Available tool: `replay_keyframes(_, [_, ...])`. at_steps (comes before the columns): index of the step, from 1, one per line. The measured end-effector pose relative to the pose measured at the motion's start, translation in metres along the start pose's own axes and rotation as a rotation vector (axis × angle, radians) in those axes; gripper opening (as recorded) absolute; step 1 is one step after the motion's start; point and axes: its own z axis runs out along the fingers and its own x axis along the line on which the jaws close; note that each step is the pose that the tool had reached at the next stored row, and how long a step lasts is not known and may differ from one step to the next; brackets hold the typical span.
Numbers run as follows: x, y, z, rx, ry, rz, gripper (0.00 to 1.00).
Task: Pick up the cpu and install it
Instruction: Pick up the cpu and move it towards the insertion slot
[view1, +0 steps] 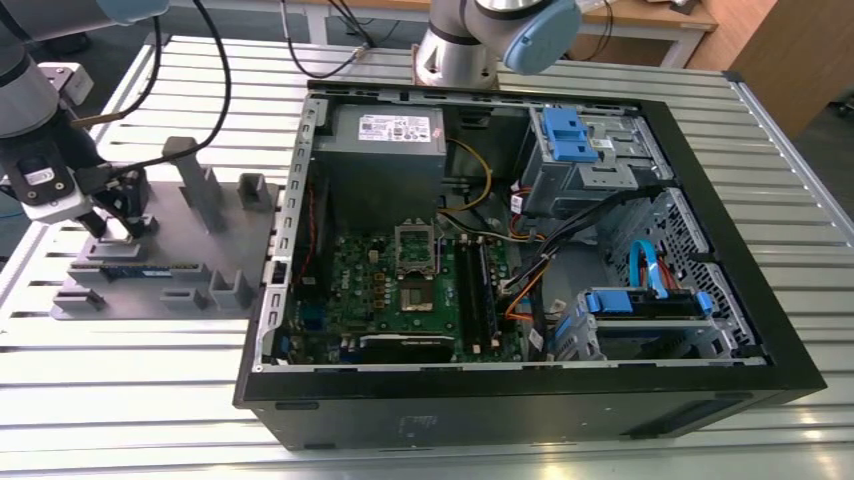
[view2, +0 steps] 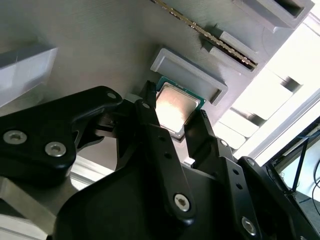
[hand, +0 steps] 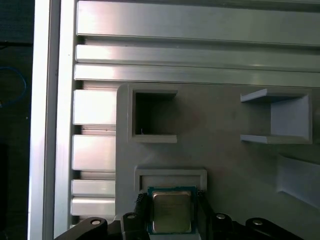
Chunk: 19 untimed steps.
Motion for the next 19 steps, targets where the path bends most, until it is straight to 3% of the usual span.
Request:
replay_keyframes(15, [-0.0001, 0.0001, -0.0031, 0.0000, 0.0001, 0.000, 0.47])
replay_keyframes(19, [-0.0003, 0.0001, -0.0080, 0.0000, 0.0002, 0.000, 0.47])
